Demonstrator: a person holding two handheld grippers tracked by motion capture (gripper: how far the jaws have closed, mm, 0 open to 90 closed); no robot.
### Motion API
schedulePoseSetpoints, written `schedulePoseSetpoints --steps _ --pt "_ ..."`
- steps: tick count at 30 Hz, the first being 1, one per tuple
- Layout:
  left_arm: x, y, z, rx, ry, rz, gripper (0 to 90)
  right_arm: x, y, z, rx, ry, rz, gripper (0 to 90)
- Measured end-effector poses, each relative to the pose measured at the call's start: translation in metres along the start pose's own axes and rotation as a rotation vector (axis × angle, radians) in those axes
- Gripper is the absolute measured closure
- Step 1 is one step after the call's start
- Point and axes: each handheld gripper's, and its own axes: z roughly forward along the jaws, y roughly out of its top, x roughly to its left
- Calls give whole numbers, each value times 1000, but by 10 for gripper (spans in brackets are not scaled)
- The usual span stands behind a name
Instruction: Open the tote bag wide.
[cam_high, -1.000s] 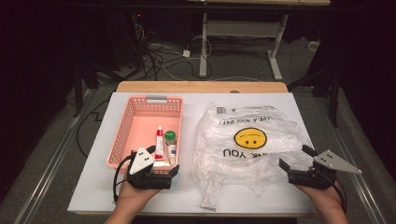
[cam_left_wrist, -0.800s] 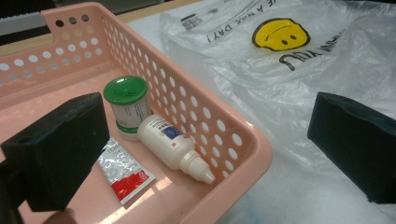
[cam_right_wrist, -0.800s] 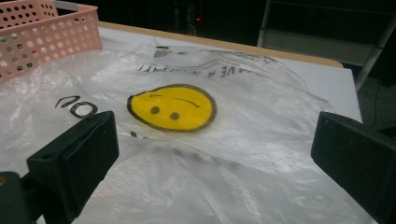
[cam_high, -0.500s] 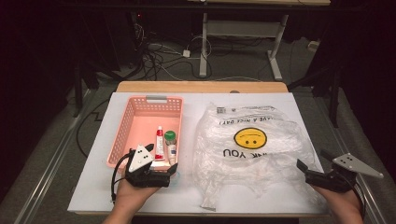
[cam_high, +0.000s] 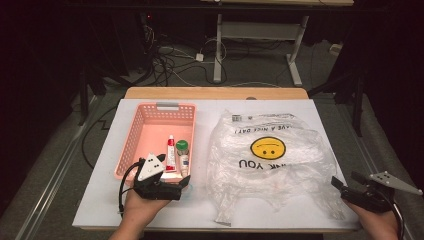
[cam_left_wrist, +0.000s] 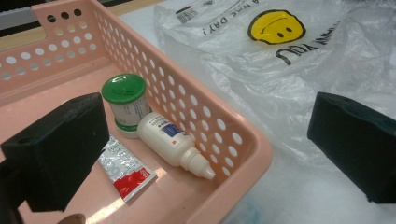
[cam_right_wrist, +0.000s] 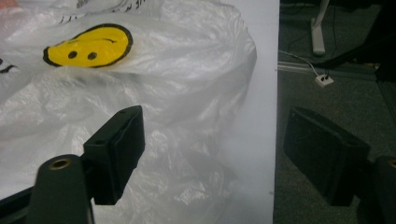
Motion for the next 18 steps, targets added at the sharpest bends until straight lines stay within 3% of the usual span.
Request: schedulePoseSetpoints --steps 6,7,11,14,18 --pt "2 -1 3 -18 -9 3 0 -4 -5 1 34 23 7 358" --pt "2 -1 3 -18 -9 3 0 -4 -7 2 46 36 18 407" --pt "1 -4 2 -35 -11 -17 0 -3 -8 3 62 61 -3 488" --pt "0 -4 -1 -29 -2 -25 0 3 -8 6 103 80 -35 590" --pt "-3 -10 -4 -17 7 -13 0 9 -10 9 148 87 -70 706"
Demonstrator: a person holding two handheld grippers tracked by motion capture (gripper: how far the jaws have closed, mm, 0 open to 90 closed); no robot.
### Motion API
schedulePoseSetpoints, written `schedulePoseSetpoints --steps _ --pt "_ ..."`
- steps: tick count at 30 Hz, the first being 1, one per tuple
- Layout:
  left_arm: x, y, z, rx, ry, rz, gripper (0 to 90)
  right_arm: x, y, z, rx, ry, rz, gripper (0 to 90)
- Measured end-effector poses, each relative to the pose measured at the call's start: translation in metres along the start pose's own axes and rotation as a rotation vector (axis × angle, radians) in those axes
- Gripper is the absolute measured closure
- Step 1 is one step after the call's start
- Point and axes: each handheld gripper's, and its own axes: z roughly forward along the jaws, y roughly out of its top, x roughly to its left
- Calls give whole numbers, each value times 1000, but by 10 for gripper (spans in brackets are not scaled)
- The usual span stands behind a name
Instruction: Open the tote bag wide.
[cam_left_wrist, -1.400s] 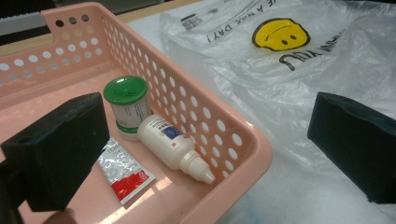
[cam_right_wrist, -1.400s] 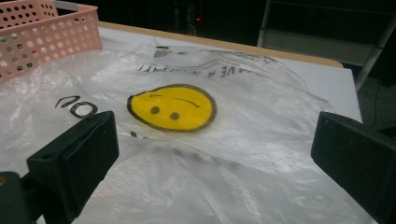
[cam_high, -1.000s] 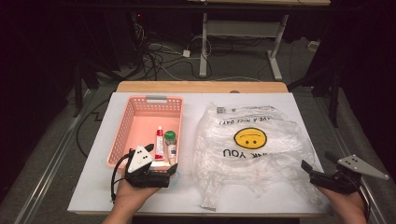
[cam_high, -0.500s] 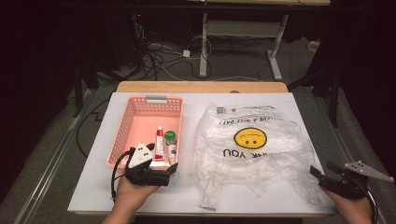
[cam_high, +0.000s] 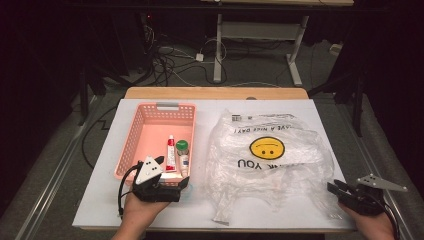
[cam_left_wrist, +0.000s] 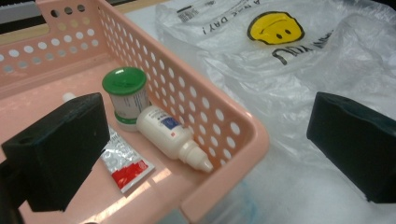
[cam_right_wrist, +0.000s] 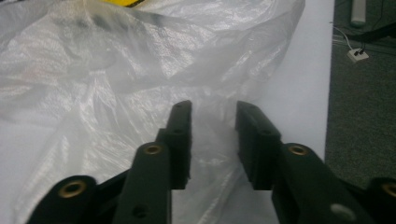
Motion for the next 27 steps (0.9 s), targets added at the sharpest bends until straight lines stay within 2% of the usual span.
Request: schedulePoseSetpoints --steps 3,4,5,8,13,16,21,24,25,27 --pt "0 -5 -4 -11 -19 -3 0 4 0 1 10 11 -33 814" --pt "0 -4 -4 -24 -13 0 0 6 1 2 11 17 -39 840" --pt "0 -2 -6 -41 2 14 0 8 1 2 9 23 -42 854" --pt "0 -2 -7 -49 3 16 0 17 3 2 6 40 -67 871" --pt "4 -3 -6 -60 -6 -11 0 35 7 0 -1 76 -105 879" --pt "3 -4 -6 -62 -18 -14 0 49 8 0 -2 104 -138 880" --pt "3 -2 -6 -63 -21 -25 0 76 -1 -2 35 172 -200 880" --pt "3 -2 -7 -64 -18 -20 0 86 -4 -5 36 199 -226 879" --pt "3 -2 -7 -66 -16 -18 0 87 -3 -6 32 198 -232 870" --pt "2 -1 -8 -70 -14 -17 0 86 0 -11 -1 200 -210 783"
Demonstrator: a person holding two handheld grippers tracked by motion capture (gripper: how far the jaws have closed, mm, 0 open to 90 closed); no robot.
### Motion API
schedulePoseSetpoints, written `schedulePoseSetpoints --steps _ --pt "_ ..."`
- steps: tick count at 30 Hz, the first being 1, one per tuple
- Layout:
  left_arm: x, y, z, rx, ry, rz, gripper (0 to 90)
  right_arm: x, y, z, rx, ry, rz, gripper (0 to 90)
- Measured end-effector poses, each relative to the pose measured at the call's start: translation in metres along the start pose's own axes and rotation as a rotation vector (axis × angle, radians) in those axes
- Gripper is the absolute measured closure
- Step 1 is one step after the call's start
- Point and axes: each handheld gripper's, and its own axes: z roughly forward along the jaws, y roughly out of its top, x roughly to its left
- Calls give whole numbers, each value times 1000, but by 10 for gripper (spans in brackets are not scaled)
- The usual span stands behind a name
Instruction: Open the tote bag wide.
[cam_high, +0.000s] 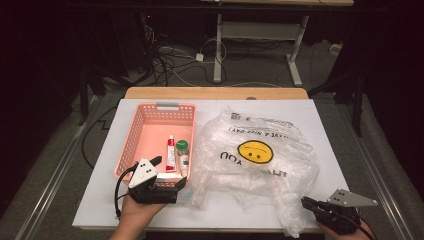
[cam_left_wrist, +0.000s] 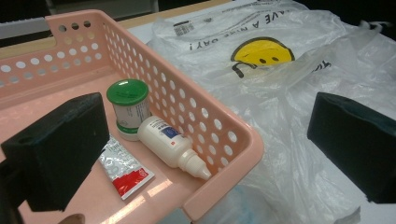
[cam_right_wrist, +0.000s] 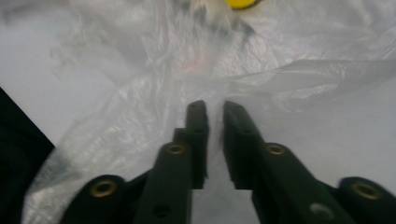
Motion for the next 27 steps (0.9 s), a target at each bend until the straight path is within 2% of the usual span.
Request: schedulePoseSetpoints --steps 3,5,9,11,12,13,14,17,18,19,20,21,22,23,25,26,27 --pt "0 0 0 -5 1 3 0 -4 7 -11 -85 -19 30 686" --pt "0 0 0 -8 0 -2 0 -12 16 -14 -119 -54 28 670" --pt "0 0 1 -4 -3 -11 0 -44 41 -10 -175 -122 61 645" --pt "0 0 1 -6 -1 -11 0 -63 56 0 -178 -158 59 637" --pt "0 0 1 -10 2 -11 0 -73 63 6 -177 -158 75 632" --pt "0 0 1 -10 2 -11 0 -73 63 6 -177 -158 75 632" --pt "0 0 0 -12 5 -9 0 -91 77 21 -158 -185 81 619" --pt "0 1 0 -16 5 -12 0 -114 96 43 -141 -195 98 620" --pt "-1 1 1 -17 4 -15 0 -121 101 50 -141 -192 107 617" --pt "-1 1 1 -17 1 -14 0 -121 101 50 -141 -192 107 617" --pt "-2 2 2 -16 -1 -11 0 -133 111 64 -128 -181 121 592" --pt "-2 2 2 -15 -2 -9 0 -139 116 72 -114 -174 119 569" --pt "-3 2 3 -13 -5 -7 0 -139 116 72 -114 -174 119 569" --pt "-3 1 4 -9 -6 -9 0 -148 125 86 -91 -151 133 532" --pt "-3 1 4 -9 -6 -18 0 -155 132 99 -73 -141 130 494" --pt "-3 1 4 -9 -6 -18 0 -155 132 99 -73 -141 130 494" --pt "-4 0 4 -7 -4 -18 0 -160 139 110 -60 -116 129 468"
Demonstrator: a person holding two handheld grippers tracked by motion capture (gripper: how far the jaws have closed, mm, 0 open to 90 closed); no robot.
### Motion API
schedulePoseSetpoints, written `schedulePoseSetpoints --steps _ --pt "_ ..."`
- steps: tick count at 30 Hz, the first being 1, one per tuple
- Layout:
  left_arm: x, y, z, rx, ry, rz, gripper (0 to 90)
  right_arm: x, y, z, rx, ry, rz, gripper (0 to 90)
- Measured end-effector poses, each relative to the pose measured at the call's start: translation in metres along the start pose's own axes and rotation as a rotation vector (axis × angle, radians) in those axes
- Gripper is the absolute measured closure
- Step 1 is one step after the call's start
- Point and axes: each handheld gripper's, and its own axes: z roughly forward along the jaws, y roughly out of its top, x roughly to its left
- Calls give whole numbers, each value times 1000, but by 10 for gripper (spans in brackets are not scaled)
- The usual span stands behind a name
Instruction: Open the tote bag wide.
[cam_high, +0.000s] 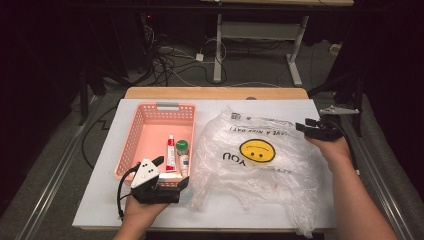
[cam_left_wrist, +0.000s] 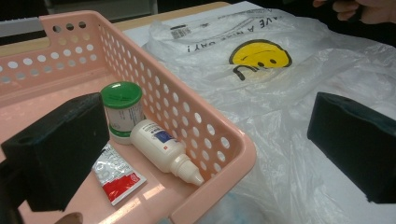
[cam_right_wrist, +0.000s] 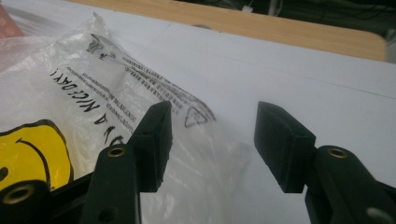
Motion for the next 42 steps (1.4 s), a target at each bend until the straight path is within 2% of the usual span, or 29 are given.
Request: schedulePoseSetpoints --steps 4,7,9,10,11,13,14,16,22,29,30,31,34,35,36,40,42 --pt "0 -1 1 5 0 0 0 -4 7 19 27 33 5 447" --pt "0 -1 2 8 0 0 0 -2 8 33 67 43 -12 446" --pt "1 -2 3 12 -2 1 0 -1 8 41 92 62 -16 475" --pt "1 -2 3 14 -2 4 0 1 7 44 108 78 -18 516" --pt "1 -1 3 11 -2 2 0 3 6 47 125 82 -27 603" --pt "1 -1 2 6 -2 1 0 7 4 53 151 65 -59 833" --pt "0 -1 2 6 -2 2 0 8 3 54 158 49 -72 900" --pt "0 -1 2 6 -3 2 0 9 2 53 154 35 -60 900" --pt "-2 0 2 6 -11 7 0 -2 0 38 100 -44 -30 900" --pt "-4 0 3 6 -16 11 0 -30 -13 9 59 -137 28 900" --pt "-4 0 3 6 -18 13 0 -30 -13 9 59 -137 28 900" --pt "-4 0 3 7 -17 14 0 -40 -18 0 52 -170 46 900" --pt "-5 1 4 9 -21 18 0 -53 -28 -16 25 -216 88 900" --pt "-5 1 5 9 -22 19 0 -53 -28 -16 25 -216 88 900" --pt "-5 1 5 9 -22 20 0 -59 -36 -26 17 -247 106 900" --pt "-5 1 6 11 -29 24 0 -63 -57 -44 6 -285 139 900" --pt "-5 2 7 12 -32 27 0 -62 -62 -49 5 -287 146 900"
